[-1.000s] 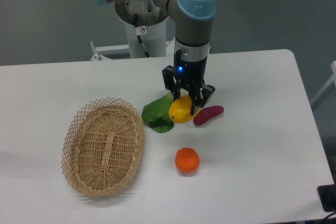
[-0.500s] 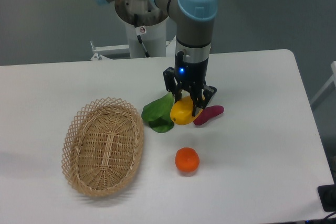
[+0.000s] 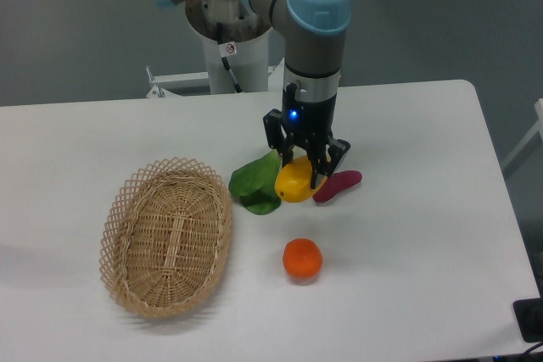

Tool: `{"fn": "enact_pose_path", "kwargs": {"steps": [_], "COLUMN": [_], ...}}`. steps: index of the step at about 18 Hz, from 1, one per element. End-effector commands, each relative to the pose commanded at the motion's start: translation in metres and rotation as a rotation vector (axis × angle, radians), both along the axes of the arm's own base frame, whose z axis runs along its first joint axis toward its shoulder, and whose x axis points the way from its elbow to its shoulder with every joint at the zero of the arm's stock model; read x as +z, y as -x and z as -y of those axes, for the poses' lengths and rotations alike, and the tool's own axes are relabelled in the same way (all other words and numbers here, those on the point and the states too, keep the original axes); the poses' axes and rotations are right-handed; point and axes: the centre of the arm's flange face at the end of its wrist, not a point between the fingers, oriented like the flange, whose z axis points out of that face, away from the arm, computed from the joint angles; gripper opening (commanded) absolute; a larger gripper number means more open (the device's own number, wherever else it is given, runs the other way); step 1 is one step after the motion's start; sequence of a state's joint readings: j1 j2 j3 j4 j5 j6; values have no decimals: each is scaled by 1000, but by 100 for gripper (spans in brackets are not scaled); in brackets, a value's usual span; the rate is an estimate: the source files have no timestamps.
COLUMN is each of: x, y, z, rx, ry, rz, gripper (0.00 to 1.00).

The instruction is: Pick up the mango from the table

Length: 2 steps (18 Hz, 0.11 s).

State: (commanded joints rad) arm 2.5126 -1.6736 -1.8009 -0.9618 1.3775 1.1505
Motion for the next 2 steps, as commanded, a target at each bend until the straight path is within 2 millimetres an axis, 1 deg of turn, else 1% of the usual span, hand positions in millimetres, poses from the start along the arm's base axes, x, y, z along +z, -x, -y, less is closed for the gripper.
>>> {"fn": "enact_pose_path", "kwargs": {"steps": [2], "x": [0], "y": [0], "z": [0], "rx": [0], "ry": [0], "rz": [0], "gripper": [50]}}
